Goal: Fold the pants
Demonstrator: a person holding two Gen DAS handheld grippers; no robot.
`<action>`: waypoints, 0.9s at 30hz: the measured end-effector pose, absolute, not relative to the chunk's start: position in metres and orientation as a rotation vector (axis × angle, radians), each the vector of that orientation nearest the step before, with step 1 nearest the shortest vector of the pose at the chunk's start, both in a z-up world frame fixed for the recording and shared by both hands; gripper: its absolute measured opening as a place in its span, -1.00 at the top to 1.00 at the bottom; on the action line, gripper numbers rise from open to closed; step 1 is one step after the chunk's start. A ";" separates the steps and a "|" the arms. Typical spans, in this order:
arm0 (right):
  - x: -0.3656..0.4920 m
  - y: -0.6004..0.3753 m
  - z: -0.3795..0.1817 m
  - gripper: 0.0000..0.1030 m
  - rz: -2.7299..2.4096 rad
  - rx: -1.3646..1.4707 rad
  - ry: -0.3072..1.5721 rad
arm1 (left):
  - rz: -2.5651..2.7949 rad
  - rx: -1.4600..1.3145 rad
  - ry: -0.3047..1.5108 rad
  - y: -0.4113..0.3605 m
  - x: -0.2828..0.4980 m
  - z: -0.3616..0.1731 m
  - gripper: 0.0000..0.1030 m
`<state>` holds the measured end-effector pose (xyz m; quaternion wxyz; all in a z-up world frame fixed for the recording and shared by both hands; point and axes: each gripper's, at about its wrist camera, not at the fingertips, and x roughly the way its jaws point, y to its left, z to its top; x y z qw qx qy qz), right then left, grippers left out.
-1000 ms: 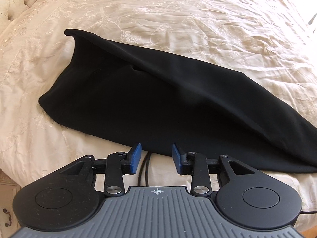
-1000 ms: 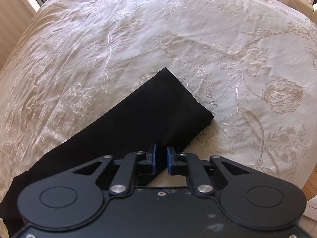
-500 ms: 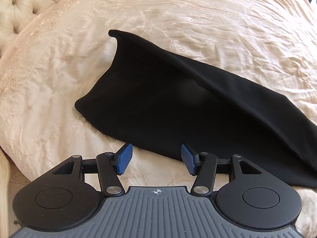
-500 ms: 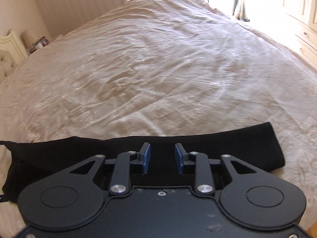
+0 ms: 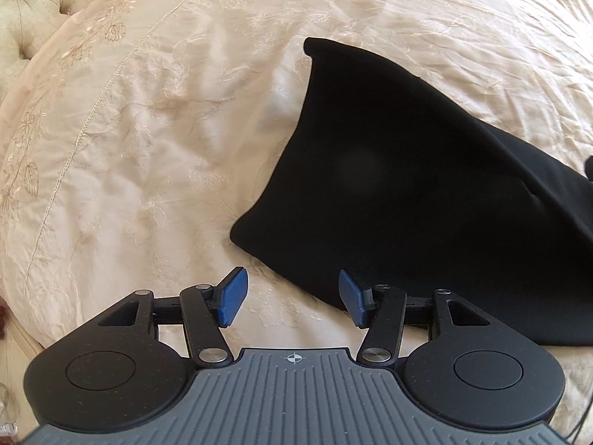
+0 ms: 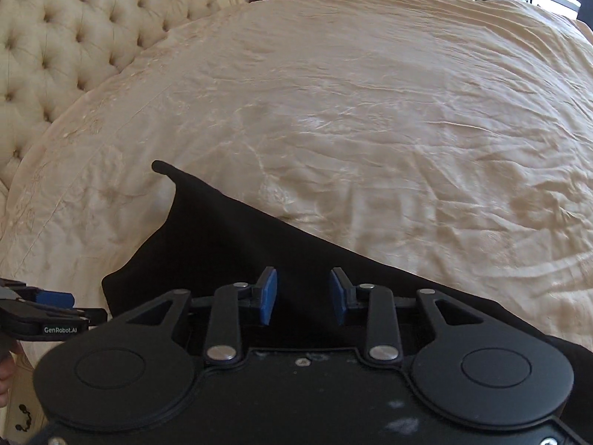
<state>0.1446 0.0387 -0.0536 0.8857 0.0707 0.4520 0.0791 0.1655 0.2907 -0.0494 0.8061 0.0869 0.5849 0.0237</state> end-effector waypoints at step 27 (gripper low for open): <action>0.131 0.133 -0.030 0.93 0.338 -0.072 0.986 | 0.146 0.076 1.170 0.382 0.196 -0.027 -0.03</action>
